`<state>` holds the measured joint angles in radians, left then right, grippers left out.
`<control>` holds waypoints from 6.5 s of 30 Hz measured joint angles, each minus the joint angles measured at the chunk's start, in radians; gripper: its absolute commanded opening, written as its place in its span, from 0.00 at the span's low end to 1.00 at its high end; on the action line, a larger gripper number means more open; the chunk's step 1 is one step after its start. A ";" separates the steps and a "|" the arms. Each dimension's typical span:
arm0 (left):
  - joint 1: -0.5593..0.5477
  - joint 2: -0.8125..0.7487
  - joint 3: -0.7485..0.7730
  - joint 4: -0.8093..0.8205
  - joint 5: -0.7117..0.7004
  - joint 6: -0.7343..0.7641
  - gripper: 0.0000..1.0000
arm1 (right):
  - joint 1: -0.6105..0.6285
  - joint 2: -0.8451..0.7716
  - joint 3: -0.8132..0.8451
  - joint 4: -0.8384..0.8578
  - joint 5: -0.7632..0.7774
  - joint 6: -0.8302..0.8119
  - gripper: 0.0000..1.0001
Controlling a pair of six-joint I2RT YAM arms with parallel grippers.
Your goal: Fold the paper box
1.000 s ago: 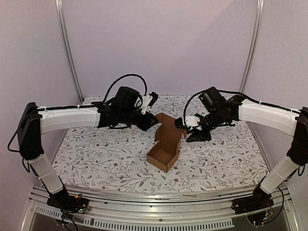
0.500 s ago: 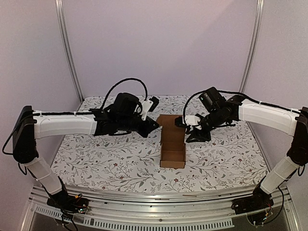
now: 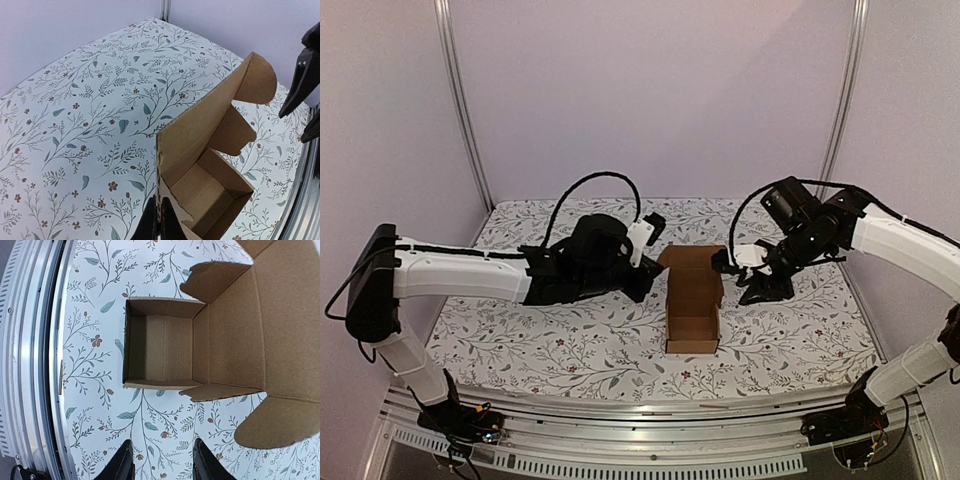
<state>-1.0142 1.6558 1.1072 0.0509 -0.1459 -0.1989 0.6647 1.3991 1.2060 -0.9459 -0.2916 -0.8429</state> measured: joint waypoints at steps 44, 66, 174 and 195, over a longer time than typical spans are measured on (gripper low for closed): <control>-0.018 0.059 0.041 0.021 -0.188 0.042 0.00 | -0.089 0.320 0.449 -0.033 0.079 0.604 0.03; -0.042 -0.153 -0.223 0.144 -0.290 -0.021 0.24 | -0.088 0.392 0.489 0.071 0.054 0.655 0.00; 0.102 0.012 -0.332 0.428 -0.212 -0.037 0.49 | -0.192 0.558 0.288 0.397 -0.274 0.688 0.30; 0.109 0.108 -0.211 0.422 -0.071 0.056 0.49 | -0.146 0.565 0.286 0.411 -0.423 0.504 0.35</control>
<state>-0.9047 1.7638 0.8959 0.4732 -0.2165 -0.1432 0.5190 1.9640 1.4925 -0.5350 -0.7147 -0.3393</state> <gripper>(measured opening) 0.494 0.344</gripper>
